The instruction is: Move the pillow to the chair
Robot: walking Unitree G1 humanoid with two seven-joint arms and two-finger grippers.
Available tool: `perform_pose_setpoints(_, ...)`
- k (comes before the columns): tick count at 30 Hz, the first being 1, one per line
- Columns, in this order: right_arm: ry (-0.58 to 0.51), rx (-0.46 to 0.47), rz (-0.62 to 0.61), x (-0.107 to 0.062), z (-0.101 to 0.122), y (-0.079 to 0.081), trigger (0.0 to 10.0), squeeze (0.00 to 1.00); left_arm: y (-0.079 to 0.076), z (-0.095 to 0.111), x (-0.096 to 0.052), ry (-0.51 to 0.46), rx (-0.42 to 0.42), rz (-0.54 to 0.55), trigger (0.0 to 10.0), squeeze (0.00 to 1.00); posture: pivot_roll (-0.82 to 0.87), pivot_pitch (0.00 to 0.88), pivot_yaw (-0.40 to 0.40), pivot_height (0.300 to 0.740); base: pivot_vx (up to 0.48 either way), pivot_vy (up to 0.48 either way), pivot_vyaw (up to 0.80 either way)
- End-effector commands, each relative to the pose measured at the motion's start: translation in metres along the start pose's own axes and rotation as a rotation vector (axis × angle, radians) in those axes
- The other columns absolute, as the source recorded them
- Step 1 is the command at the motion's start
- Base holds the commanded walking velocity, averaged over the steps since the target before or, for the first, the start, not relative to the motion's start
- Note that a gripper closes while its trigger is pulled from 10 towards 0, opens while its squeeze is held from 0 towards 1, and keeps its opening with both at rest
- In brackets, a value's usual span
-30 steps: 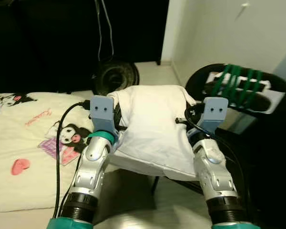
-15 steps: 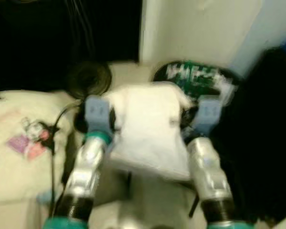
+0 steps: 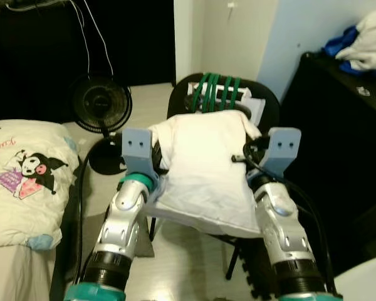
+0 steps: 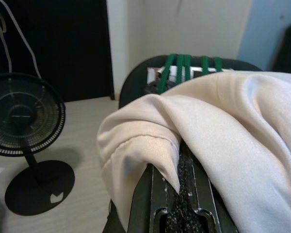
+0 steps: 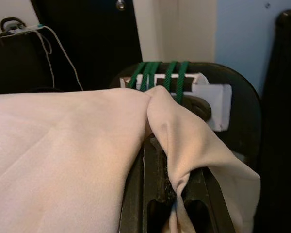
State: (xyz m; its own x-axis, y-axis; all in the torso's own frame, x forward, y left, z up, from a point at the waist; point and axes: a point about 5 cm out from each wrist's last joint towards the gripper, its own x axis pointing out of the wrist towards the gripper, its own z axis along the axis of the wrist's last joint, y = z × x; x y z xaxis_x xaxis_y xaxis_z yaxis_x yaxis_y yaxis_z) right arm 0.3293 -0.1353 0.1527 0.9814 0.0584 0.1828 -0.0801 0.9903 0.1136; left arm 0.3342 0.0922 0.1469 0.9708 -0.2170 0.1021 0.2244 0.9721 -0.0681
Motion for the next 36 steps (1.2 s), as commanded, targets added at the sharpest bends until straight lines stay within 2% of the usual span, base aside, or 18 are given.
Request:
perform_pose_setpoints(1,-0.059,0.014,0.069,0.003,0.011,0.019,10.0,0.0,-0.009,0.006,0.002,-0.034,0.012,-0.052,10.0,0.0,0.0,0.0,0.073,0.74,0.0,0.0,0.0)
perform_pose_setpoints(11,-0.033,0.017,0.066,0.002,0.006,0.019,10.0,0.0,-0.009,0.003,0.003,-0.003,0.053,-0.051,10.0,0.0,0.0,0.0,0.083,0.74,0.0,0.0,0.0)
perform_pose_setpoints(15,0.035,0.02,0.065,-0.004,-0.011,0.017,10.0,0.0,-0.004,0.001,0.004,0.015,0.062,-0.021,10.0,0.0,0.0,0.001,0.087,0.74,0.0,0.0,0.0)
perform_pose_setpoints(19,0.066,0.016,0.065,-0.007,-0.019,0.017,10.0,0.0,0.002,-0.002,0.004,0.028,0.064,0.001,10.0,0.0,0.0,0.005,0.088,0.74,0.0,0.0,0.0)
perform_pose_setpoints(25,0.101,0.0,0.06,-0.01,-0.028,0.014,10.0,0.0,0.003,-0.001,0.004,0.022,0.071,-0.009,10.0,0.0,0.0,0.005,0.087,0.74,0.0,0.0,0.0)
perform_pose_setpoints(36,0.128,-0.007,0.055,-0.015,-0.036,0.011,10.0,0.0,0.003,-0.001,0.004,0.022,0.069,0.001,10.0,0.0,0.0,0.011,0.084,0.74,0.259,0.0,0.0)
